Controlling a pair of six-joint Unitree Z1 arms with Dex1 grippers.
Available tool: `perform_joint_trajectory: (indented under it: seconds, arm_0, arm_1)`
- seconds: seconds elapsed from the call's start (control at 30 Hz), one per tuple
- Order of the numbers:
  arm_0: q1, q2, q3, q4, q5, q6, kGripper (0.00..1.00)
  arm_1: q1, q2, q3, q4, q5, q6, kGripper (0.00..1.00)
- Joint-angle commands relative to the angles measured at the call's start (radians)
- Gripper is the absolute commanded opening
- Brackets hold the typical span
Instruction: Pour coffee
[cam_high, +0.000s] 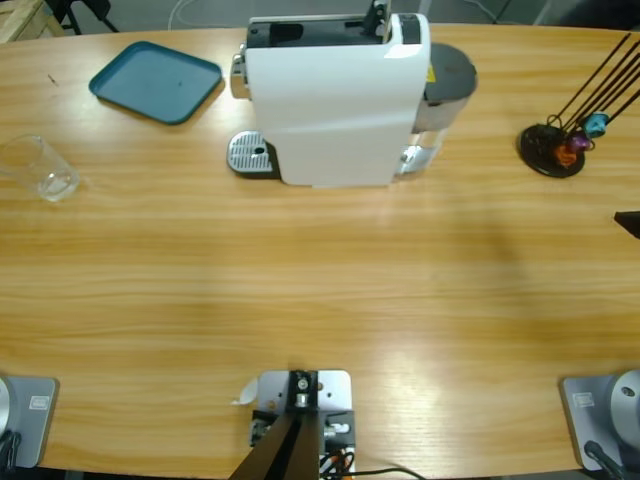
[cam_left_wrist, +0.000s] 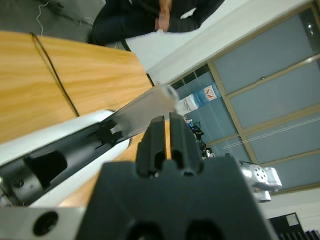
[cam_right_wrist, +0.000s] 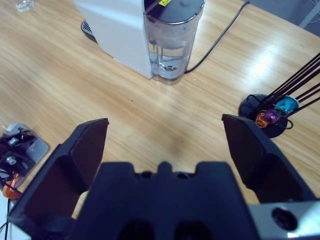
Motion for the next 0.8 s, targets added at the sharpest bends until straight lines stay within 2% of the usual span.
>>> perform_joint_trajectory:
  seconds: [0.03,0.13,0.17,0.2,0.23,0.3,0.33,0.47,0.53,0.6,0.63,0.7,0.8]
  arm_0:
    - [-0.060,-0.073,-0.008,0.178,0.125,0.412,0.011]
    - [-0.117,-0.114,-0.007,0.378,0.291,0.661,0.452]
    - [-0.147,-0.126,0.005,0.427,0.356,0.778,0.532]
    - [-0.186,-0.136,0.025,0.459,0.435,0.886,0.554]
    - [-0.221,-0.145,0.054,0.470,0.511,0.961,0.637]
    - [-0.249,-0.159,0.108,0.477,0.595,1.054,0.908]
    - [-0.252,-0.182,0.139,0.491,0.615,1.064,0.959]
    - [-0.252,-0.305,0.265,0.543,0.643,1.068,0.964]
    - [-0.252,-0.330,0.298,0.629,0.643,1.129,0.977]
    - [-0.252,-0.356,0.333,0.686,0.640,1.166,1.000]
    - [-0.252,-0.373,0.357,0.690,0.639,1.165,1.000]
    - [-0.252,-0.387,0.402,0.690,0.649,1.166,1.000]
    - [-0.252,-0.384,0.434,0.691,0.653,1.165,0.994]
  arm_1:
    - [0.010,0.075,0.015,0.006,-0.068,0.023,1.000]
    - [0.010,0.071,0.034,-0.024,-0.210,0.067,1.000]
    - [0.008,0.076,0.040,-0.035,-0.257,0.074,0.999]
    - [0.002,0.088,0.047,-0.051,-0.279,0.074,0.996]
    - [-0.013,0.104,0.051,-0.067,-0.279,0.074,0.993]
    - [-0.045,0.131,0.056,-0.100,-0.279,0.075,0.985]
    - [-0.068,0.143,0.058,-0.117,-0.279,0.076,0.982]
    - [-0.213,0.244,0.062,-0.184,-0.274,0.081,0.976]
    - [-0.268,0.304,0.087,-0.240,-0.279,0.101,0.963]
    - [-0.285,0.357,0.138,-0.343,-0.284,0.141,0.888]
    - [-0.286,0.388,0.166,-0.398,-0.284,0.157,0.842]
    - [-0.286,0.461,0.231,-0.522,-0.286,0.181,0.824]
    - [-0.288,0.500,0.323,-0.677,-0.322,0.184,0.707]
